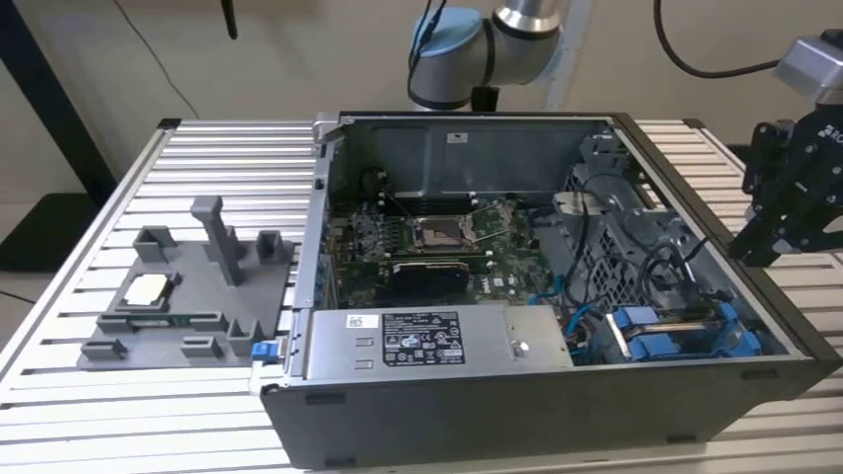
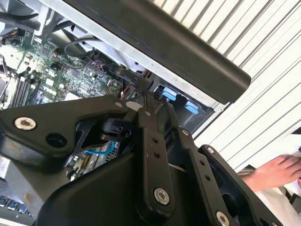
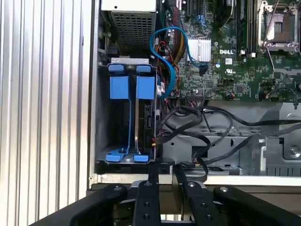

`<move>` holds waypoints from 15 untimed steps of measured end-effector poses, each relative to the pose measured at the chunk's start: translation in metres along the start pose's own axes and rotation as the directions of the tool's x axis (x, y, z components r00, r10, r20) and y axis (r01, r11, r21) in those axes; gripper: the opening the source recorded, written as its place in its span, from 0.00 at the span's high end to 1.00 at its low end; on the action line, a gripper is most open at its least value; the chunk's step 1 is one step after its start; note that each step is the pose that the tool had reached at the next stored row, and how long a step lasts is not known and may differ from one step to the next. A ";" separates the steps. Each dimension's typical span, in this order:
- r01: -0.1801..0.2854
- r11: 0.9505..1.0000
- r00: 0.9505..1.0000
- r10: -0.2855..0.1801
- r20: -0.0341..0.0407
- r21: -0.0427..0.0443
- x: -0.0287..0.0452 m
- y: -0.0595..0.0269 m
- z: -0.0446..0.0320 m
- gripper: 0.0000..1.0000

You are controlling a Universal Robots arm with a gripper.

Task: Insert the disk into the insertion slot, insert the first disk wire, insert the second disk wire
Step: 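Insert the second disk wire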

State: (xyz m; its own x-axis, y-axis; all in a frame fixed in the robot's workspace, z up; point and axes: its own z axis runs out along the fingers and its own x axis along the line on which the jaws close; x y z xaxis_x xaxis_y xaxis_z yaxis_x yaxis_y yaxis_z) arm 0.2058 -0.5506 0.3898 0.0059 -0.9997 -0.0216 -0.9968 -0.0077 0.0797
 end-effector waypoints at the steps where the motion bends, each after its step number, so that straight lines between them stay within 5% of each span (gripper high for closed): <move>1: 0.000 1.000 1.000 0.000 0.000 0.000 -0.0004 -0.0004 0.0002 0.73; 6: -0.006 1.000 1.000 0.006 0.004 0.000 -0.0030 -0.0026 0.0045 0.73; 13: -0.005 1.000 0.999 0.005 0.043 0.000 -0.0041 -0.0080 0.0079 0.73; 15: -0.005 1.000 0.999 0.005 0.048 -0.001 -0.0041 -0.0098 0.0101 0.73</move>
State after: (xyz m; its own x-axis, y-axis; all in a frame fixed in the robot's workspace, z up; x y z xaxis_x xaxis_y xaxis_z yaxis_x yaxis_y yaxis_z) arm 0.2148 -0.5462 0.3790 -0.0029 -0.9976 -0.0691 -0.9968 -0.0026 0.0804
